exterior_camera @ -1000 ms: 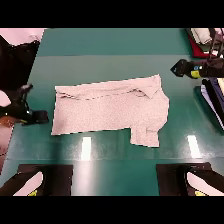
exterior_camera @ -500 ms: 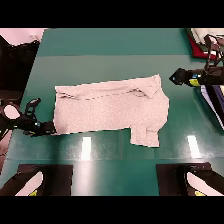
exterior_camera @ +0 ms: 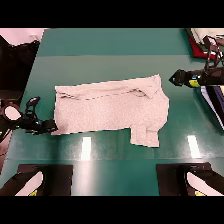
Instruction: Fold the shirts.
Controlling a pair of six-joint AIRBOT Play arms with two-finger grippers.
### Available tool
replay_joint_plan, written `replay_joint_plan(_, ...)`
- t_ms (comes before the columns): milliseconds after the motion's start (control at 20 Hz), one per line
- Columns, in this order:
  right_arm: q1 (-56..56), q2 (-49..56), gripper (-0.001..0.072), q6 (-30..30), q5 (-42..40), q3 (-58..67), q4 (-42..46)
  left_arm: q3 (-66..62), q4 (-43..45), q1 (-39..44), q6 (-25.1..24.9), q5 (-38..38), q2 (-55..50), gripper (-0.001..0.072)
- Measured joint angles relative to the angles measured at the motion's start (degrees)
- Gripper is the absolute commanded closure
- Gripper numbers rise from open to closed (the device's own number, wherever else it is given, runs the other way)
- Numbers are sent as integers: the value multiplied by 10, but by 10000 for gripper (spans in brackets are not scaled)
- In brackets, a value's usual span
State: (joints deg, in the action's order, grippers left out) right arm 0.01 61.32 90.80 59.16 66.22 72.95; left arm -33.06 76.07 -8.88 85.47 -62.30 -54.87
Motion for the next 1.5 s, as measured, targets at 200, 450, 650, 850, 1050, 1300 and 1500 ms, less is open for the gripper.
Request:
replay_joint_plan(200, 0, 0, 201, 0, 5, 0, 0, 7, -3, 0, 0, 7, 0, 169)
replay_joint_plan(450, 0, 0, 202, 0, 10, 0, 0, 9, -11, 0, 0, 16, 0, 170)
replay_joint_plan(650, 0, 0, 202, 0, 16, 0, 0, 10, -14, 0, 0, 18, 0, 170)
replay_joint_plan(850, 0, 0, 202, 0, 22, 0, 0, 12, -16, 0, 0, 21, 0, 170)
replay_joint_plan(1050, 0, 0, 202, 0, 26, 0, 0, 16, -17, 0, 1, 20, 0, 471)
replay_joint_plan(1300, 0, 0, 202, 0, 30, 0, 0, 18, -36, 0, 0, 28, 0, 684)
replay_joint_plan(1500, -2, 0, 208, -1, 46, 0, 3, 12, -41, 0, -2, 25, 0, 685)
